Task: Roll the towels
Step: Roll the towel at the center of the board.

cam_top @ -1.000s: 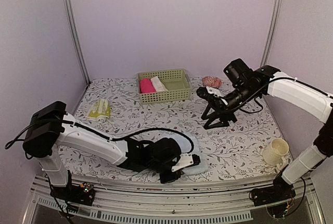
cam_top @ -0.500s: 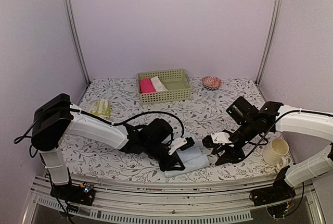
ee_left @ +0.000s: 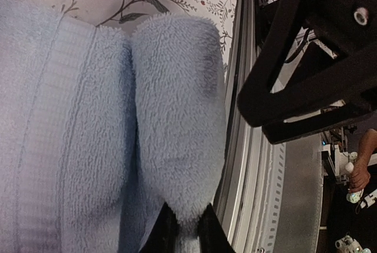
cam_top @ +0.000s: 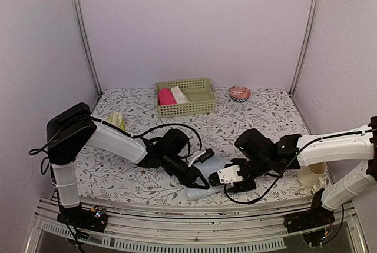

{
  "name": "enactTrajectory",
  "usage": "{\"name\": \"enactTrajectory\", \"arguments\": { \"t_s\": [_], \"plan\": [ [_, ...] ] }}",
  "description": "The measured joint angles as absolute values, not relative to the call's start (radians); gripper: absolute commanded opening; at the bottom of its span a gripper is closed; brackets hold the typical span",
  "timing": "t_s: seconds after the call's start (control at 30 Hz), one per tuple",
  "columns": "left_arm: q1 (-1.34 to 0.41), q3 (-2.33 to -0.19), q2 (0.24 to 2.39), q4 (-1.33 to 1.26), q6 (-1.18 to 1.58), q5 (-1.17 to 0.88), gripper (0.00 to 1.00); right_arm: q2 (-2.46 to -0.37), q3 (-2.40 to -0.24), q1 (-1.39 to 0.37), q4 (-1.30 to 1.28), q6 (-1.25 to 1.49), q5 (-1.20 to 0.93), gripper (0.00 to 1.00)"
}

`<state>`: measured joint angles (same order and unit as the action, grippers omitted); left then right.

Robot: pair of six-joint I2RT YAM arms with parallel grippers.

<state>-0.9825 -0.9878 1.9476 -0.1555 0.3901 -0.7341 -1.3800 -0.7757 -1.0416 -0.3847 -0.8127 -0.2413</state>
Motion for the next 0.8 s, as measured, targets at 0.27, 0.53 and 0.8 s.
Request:
{"name": "enactTrajectory", "arguments": {
  "t_s": [0.27, 0.53, 0.8],
  "plan": [
    [-0.981, -1.047, 1.999, -0.110, 0.370, -0.759, 0.04, -1.514, -0.785, -1.047, -0.306, -0.830, -0.215, 0.35],
    [-0.980, -1.013, 1.940, -0.071, 0.341, -0.699, 0.23, -1.589, -0.881, -1.032, -0.374, -0.826, -0.302, 0.10],
    [-1.010, -0.764, 1.523, -0.149, 0.311, -0.369, 0.33, -1.764, -1.054, -0.941, -0.590, -0.828, -0.572, 0.08]
  ]
}}
